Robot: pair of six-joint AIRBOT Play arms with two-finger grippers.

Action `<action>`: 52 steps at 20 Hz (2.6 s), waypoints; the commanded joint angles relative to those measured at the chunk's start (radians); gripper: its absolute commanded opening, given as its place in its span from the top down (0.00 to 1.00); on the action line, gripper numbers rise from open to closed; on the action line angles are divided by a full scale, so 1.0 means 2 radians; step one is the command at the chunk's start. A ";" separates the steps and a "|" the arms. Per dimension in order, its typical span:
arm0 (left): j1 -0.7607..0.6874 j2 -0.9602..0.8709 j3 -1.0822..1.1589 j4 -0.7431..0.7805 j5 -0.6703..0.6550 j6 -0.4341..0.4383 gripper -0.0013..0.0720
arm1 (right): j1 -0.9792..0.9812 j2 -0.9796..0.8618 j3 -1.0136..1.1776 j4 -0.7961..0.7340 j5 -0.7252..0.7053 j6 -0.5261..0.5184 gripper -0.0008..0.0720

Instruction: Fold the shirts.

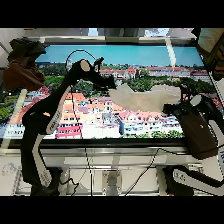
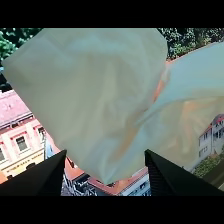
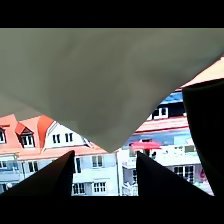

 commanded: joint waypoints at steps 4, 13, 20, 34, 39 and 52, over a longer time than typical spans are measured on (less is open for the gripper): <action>0.000 -0.001 0.001 -0.032 -0.025 0.010 0.22 | 0.000 -0.024 -0.003 -0.006 -0.033 0.015 0.37; 0.000 -0.001 0.001 -0.034 -0.030 0.010 0.23 | 0.000 -0.056 -0.003 0.013 -0.067 0.044 0.37; 0.000 -0.001 0.001 -0.033 -0.037 0.010 0.23 | 0.000 -0.077 -0.003 0.074 -0.105 0.017 0.83; 0.027 -0.042 0.001 0.036 0.075 -0.042 0.23 | 0.000 -0.017 0.008 0.055 -0.064 0.001 0.95; 0.044 -0.064 0.018 0.025 0.110 -0.041 0.24 | 0.000 -0.006 0.008 0.057 -0.047 0.001 0.95; 0.046 -0.097 0.028 -0.082 0.085 -0.013 0.36 | 0.000 -0.006 0.008 0.061 -0.050 0.001 0.95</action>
